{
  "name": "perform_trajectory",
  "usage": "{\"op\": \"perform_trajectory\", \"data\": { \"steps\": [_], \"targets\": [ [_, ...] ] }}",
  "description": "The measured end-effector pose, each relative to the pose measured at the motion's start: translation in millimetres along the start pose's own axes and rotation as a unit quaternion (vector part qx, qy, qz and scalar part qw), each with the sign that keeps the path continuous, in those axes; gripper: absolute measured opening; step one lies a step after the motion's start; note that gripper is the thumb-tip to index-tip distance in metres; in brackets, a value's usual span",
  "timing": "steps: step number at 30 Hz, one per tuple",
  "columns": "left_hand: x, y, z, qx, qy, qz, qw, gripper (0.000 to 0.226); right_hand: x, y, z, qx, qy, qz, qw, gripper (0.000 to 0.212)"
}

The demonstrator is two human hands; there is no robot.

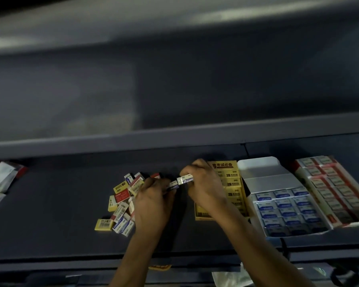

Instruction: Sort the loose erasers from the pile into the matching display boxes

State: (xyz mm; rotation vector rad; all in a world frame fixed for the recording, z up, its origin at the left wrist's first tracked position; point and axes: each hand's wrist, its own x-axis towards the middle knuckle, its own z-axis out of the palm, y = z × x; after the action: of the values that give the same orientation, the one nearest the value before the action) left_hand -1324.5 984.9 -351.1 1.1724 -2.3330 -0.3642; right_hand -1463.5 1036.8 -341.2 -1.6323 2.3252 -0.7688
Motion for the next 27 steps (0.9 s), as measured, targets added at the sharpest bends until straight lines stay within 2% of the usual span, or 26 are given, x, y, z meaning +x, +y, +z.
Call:
{"op": "perform_trajectory", "data": {
  "steps": [6, 19, 27],
  "targets": [
    [-6.5, 25.7, 7.2, -0.037, -0.009, 0.053, 0.998, 0.019, -22.3, 22.3, -26.2, 0.024, 0.005, 0.029, 0.999, 0.032],
    [-24.8, 106.0, 35.5, -0.060, -0.062, 0.078, 0.993, 0.037, -72.4, 88.5, -77.6, 0.037, 0.050, 0.041, 0.997, 0.030],
    [-32.4, 140.6, 57.4, -0.093, -0.097, 0.100, 0.986, 0.027, -100.5, 134.0, -101.5, 0.017, 0.048, 0.085, 0.995, 0.021]
  ]
}}
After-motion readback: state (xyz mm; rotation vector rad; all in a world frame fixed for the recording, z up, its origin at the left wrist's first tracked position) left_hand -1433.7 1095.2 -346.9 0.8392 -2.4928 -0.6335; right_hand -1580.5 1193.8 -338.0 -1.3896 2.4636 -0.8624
